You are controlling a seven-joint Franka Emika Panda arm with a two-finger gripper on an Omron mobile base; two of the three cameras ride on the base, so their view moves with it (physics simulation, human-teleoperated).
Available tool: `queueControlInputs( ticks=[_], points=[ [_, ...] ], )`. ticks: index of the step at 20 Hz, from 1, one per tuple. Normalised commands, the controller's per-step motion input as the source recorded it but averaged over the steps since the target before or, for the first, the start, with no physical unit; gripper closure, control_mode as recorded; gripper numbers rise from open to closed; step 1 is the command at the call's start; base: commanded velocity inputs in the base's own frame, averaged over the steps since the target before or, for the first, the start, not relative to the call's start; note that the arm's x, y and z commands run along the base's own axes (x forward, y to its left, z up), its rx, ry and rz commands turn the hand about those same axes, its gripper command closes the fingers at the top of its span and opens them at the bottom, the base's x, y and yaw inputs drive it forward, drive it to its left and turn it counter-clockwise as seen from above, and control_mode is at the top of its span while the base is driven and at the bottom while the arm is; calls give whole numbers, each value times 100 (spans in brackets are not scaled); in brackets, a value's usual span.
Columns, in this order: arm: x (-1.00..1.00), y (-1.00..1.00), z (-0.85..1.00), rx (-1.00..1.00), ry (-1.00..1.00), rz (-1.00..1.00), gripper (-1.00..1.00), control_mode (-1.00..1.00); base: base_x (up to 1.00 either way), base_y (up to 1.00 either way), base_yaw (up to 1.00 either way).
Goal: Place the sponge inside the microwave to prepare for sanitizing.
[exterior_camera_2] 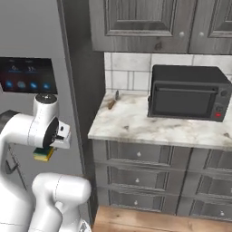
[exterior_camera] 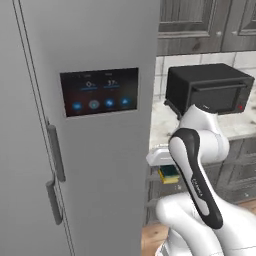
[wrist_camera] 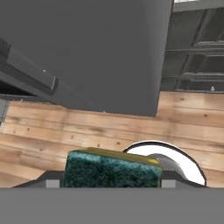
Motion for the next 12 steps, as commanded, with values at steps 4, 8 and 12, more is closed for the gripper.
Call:
queueControlInputs(
  ticks=[4,8,12],
  points=[
    [0,0,0,0,0,0,100,100,-23,78,-5],
    [0,0,0,0,0,0,100,100,-40,74,0],
    [0,0,0,0,0,0,100,100,-46,78,0]
  ],
)
